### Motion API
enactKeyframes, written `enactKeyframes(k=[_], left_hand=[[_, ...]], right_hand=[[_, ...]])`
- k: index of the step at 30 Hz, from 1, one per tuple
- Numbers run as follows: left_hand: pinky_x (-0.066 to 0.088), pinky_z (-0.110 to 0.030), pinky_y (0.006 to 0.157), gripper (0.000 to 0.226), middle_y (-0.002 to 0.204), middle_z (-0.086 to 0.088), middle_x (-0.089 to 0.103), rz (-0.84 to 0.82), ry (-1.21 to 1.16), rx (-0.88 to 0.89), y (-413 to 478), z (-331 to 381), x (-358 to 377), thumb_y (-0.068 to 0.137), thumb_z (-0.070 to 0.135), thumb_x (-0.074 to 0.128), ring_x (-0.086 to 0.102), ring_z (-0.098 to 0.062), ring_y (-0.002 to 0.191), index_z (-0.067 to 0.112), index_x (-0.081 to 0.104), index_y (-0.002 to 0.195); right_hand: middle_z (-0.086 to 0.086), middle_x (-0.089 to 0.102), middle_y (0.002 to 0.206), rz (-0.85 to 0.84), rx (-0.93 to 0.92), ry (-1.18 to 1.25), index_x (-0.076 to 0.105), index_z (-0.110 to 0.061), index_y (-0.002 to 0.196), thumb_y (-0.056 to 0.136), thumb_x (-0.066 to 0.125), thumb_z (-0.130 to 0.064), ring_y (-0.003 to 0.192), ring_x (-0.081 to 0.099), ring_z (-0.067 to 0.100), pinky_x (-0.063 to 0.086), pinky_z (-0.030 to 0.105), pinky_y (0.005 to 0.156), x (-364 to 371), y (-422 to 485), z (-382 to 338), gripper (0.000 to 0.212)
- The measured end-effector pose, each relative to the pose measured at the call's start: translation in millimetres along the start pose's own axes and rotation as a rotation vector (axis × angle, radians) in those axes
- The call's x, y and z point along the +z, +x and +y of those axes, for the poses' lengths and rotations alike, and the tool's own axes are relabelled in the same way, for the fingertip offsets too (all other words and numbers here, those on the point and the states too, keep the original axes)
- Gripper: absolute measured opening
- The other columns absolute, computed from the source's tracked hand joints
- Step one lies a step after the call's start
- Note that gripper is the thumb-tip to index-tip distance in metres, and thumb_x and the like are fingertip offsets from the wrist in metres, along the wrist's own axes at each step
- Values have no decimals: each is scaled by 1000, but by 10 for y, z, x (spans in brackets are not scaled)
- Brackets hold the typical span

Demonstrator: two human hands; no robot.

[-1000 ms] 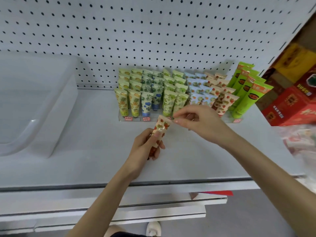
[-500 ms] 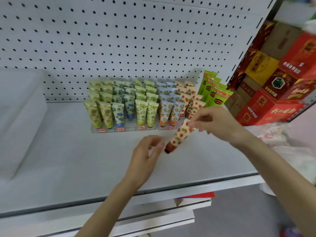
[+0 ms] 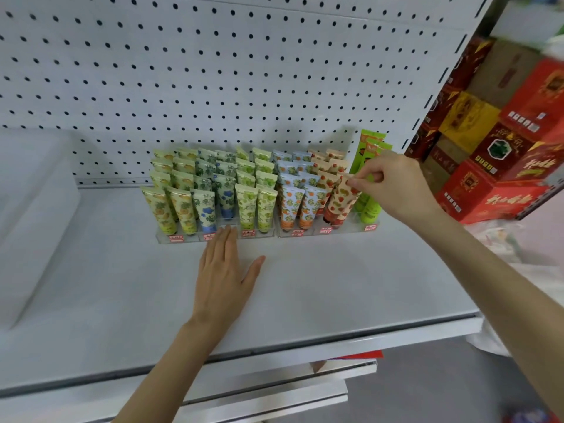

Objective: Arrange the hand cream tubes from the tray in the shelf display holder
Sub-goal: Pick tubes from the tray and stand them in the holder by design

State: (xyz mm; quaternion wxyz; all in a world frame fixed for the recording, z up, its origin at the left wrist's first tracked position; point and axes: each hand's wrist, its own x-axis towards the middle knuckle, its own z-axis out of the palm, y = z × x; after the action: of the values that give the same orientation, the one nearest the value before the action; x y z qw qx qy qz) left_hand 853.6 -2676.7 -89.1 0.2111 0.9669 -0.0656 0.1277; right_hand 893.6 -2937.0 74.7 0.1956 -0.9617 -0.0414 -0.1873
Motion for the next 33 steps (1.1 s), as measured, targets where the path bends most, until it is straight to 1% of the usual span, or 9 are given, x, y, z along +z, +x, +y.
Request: enactKeyframes(k=[3, 7, 13, 16, 20, 22, 26, 28, 33], left_hand=[[13, -31, 115, 85, 152, -15, 34, 0, -24, 3, 7, 2, -4, 89, 65, 23, 28, -28, 142, 3, 31, 146], [15, -33, 115, 87, 153, -13, 33, -7, -36, -3, 7, 8, -4, 87, 68, 21, 26, -27, 143, 4, 31, 146], [20, -35, 115, 88, 151, -12, 35, 0, -61, -3, 10, 11, -5, 88, 70, 19, 28, -27, 141, 5, 36, 144], [23, -37, 115, 86, 150, -13, 37, 4, -57, -4, 6, 8, 2, 88, 68, 23, 30, -27, 140, 4, 38, 143], [25, -39, 115, 84, 149, -14, 39, -2, -35, -4, 11, 18, 4, 89, 66, 24, 32, -29, 139, 3, 39, 142], [25, -39, 115, 84, 148, -14, 39, -3, -33, -4, 10, 17, 10, 89, 66, 24, 32, -29, 139, 3, 39, 142], [26, -39, 114, 83, 147, -15, 41, 2, -22, 2, 14, 7, 14, 90, 65, 24, 34, -31, 138, 1, 41, 140], [26, -39, 114, 83, 148, -15, 40, 4, -23, 3, 18, 9, 12, 90, 65, 24, 34, -31, 138, 2, 40, 141], [26, -39, 115, 83, 149, -14, 39, 5, -31, 5, 14, 9, 9, 90, 65, 23, 32, -30, 139, 2, 40, 141]], right_hand=[[-11, 39, 65, -19, 7, 3, 74, -16, 82, 82, 71, -29, 61, 38, 7, 34, 31, 62, 76, 4, 26, 13], [-8, 39, 66, -17, 18, 13, 73, -16, 82, 83, 70, -30, 65, 40, 14, 35, 32, 61, 168, 21, 58, 15], [-11, 39, 59, -16, -3, 2, 74, -14, 84, 84, 70, -29, 57, 38, 4, 30, 26, 54, 208, 97, 48, 16], [-13, 38, 58, -38, -12, -18, 75, -14, 85, 84, 70, -30, 56, 38, 3, 35, 26, 58, 259, 115, 36, 17], [-14, 37, 62, -67, -8, -53, 75, -15, 86, 86, 67, -29, 63, 43, 11, 26, 22, 51, 316, 111, 38, 16], [-15, 36, 64, -78, -14, -78, 74, -15, 87, 86, 67, -28, 72, 46, 14, 28, 24, 53, 336, 97, 39, 15], [-18, 37, 66, -90, -26, -103, 75, -16, 91, 87, 67, -25, 76, 50, 14, 35, 28, 63, 351, 77, 32, 13], [-19, 37, 66, -97, -33, -109, 74, -16, 91, 87, 67, -26, 79, 55, 17, 36, 27, 64, 348, 80, 28, 13], [-17, 38, 68, -106, -32, -127, 73, -16, 94, 84, 69, -24, 75, 49, 14, 34, 27, 61, 342, 93, 7, 14]])
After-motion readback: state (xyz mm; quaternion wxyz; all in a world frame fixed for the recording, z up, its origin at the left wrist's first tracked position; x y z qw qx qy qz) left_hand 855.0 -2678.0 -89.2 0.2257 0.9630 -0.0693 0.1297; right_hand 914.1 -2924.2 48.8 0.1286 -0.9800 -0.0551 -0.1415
